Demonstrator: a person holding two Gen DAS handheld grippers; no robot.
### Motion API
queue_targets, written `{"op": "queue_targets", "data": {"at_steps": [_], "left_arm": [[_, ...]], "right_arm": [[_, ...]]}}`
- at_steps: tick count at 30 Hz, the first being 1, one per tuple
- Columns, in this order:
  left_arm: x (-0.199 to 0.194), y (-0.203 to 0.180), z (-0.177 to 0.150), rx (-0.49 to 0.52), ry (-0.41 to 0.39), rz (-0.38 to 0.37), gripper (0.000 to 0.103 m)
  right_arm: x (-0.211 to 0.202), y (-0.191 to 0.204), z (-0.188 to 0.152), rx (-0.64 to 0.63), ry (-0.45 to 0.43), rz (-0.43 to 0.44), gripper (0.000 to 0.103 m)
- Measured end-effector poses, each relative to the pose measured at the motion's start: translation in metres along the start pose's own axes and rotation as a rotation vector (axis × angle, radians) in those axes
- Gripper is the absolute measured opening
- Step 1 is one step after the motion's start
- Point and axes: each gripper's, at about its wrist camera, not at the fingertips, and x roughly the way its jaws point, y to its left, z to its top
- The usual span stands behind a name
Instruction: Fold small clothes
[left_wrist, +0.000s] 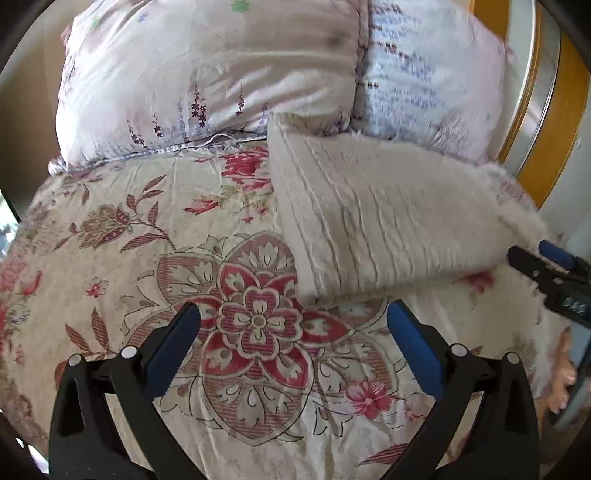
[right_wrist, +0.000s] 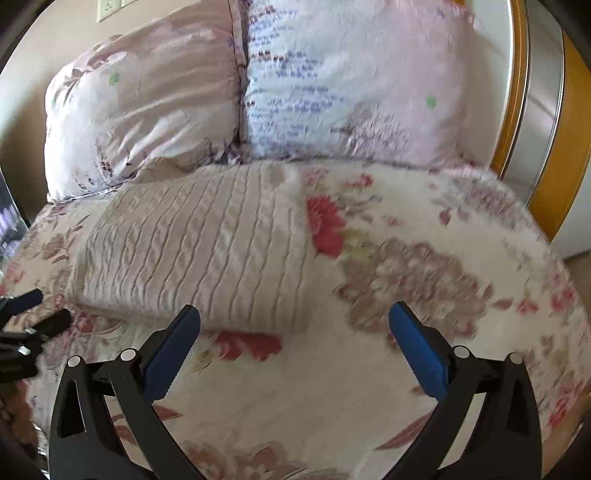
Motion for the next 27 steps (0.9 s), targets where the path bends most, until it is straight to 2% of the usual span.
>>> {"op": "queue_targets", "data": {"at_steps": [3,10,16,27], "left_arm": [[0.008,-0.008,-0.002,0.013,0.027,0.009,0.101],[0.028,-0.017,-0.008,0.015,0.096,0.033,0.101],[0.032,-0.022,-0.009,0.032,0.086,0.058,0.101],[0.033,-0.021,-0.009,0.027,0.077,0.059,0.101]], "right_arm": [[0.009,0.003,-0.008,0.011,0.055,0.034,0.102],[0.021,0.020,-0.019,-0.040,0.106,0.017,0.102],[0.033,0.022,-0.024,-0.032,0.161,0.017,0.102],[0.035,0.026,-0.024,-0.061,0.165,0.003,0.102]]}}
